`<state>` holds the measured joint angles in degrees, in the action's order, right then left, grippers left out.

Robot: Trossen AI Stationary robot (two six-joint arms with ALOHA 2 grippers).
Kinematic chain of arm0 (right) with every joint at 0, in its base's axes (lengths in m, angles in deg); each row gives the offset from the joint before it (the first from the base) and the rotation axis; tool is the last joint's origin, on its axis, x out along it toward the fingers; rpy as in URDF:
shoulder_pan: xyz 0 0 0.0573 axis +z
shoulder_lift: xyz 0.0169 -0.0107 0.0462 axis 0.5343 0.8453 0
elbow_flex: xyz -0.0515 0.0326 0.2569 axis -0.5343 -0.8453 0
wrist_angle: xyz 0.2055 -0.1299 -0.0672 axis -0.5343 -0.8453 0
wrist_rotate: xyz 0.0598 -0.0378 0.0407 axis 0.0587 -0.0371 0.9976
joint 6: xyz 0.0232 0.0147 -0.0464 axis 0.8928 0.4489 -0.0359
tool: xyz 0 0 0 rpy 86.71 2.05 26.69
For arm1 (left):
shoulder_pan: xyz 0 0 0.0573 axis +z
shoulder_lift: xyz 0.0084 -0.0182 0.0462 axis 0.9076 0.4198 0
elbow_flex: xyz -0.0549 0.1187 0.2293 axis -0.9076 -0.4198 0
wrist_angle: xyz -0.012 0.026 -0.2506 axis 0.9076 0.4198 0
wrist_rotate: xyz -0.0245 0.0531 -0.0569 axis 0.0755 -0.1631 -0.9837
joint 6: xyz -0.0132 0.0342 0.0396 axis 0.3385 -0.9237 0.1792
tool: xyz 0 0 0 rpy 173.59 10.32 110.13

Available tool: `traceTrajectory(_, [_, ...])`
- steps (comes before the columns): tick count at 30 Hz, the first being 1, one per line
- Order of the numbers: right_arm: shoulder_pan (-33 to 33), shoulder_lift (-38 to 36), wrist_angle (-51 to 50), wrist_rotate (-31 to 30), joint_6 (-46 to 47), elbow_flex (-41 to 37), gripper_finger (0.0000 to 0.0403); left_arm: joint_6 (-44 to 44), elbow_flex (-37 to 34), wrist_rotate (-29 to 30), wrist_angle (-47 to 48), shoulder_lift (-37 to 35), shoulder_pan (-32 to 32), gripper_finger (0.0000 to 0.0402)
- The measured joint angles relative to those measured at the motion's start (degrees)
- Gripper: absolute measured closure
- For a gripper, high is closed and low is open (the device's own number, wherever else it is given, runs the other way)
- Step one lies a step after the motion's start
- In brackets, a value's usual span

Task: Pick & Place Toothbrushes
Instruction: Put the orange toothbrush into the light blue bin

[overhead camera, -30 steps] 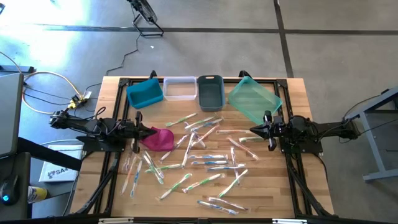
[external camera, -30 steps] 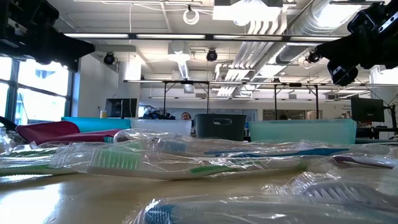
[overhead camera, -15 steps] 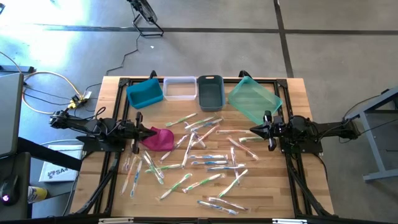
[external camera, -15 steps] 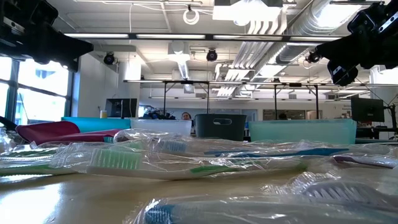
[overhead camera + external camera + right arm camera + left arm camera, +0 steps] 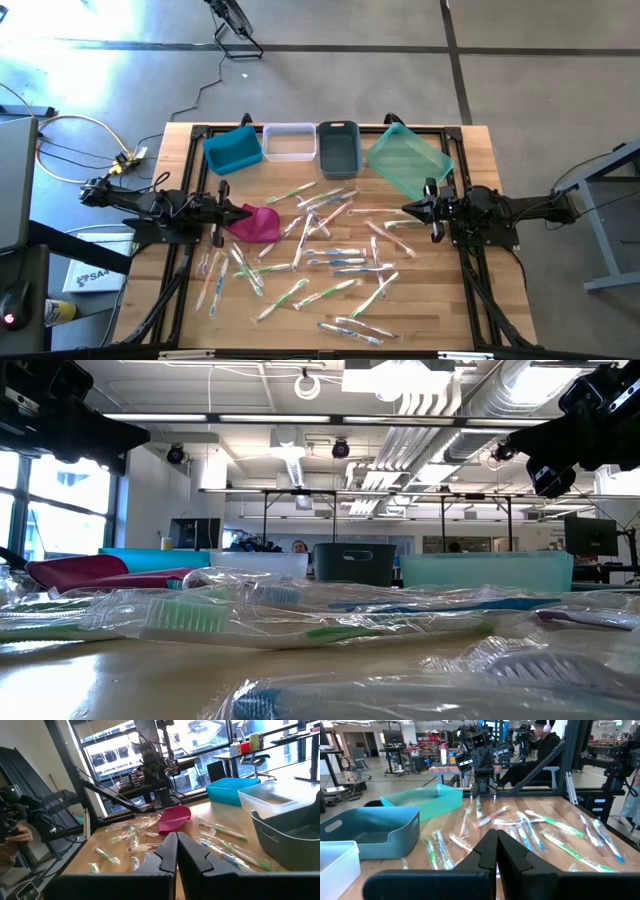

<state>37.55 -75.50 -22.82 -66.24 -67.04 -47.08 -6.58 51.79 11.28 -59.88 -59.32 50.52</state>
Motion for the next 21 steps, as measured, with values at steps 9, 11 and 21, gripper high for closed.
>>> traceTrajectory(9, [0.0,-0.01,0.38,-0.2,-0.36,0.0,0.0401,-0.27,-0.07,0.0,-0.03,0.0,0.01,0.0402])
traceTrajectory(11, [0.0,0.0,1.13,-0.31,-1.36,0.0,0.0401,-0.48,-0.07,0.0,-0.04,0.0,0.0,0.0402])
traceTrajectory(21, [0.0,0.0,2.68,-0.31,-1.24,0.0,0.0401,-0.24,-0.07,0.0,-0.04,0.0,0.0,0.0402])
